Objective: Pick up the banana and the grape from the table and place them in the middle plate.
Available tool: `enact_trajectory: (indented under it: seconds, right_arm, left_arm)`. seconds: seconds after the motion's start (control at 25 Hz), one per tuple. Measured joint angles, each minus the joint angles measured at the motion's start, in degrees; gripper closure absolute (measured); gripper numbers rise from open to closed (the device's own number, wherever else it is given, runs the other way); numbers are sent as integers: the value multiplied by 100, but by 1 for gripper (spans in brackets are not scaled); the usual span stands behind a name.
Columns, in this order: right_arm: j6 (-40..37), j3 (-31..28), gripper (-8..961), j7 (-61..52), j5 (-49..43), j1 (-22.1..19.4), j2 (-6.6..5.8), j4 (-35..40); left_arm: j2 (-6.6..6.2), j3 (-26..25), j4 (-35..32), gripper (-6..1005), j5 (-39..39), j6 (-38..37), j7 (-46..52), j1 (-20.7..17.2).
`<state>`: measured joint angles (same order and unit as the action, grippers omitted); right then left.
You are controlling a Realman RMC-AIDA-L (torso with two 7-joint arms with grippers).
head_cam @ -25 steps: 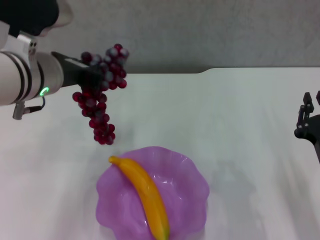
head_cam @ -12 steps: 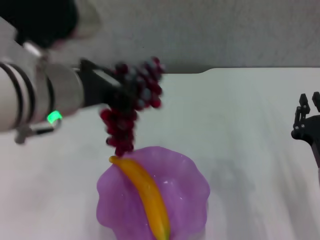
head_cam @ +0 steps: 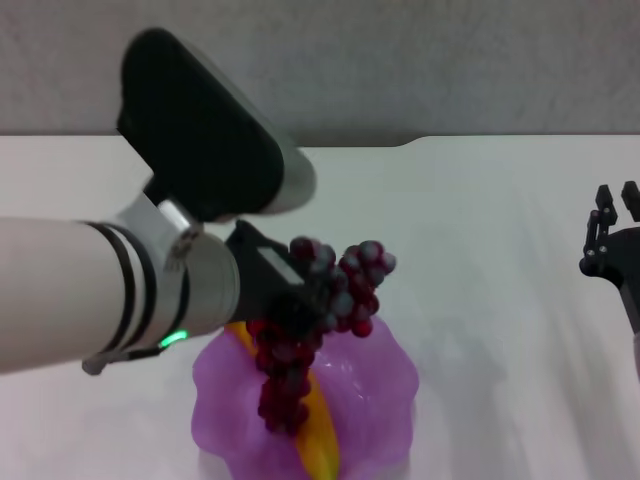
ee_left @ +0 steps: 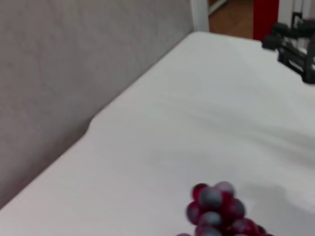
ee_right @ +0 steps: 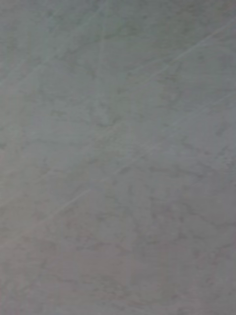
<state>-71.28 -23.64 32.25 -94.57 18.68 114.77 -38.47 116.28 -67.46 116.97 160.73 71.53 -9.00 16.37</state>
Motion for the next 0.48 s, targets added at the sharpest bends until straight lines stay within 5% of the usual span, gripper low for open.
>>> enact_trajectory:
  seconds: [0.48]
  right_arm:
    - [-30, 0, 745, 23, 7, 10, 1, -9]
  left_arm:
    - [0, 184, -1025, 865, -11, 46, -60, 243]
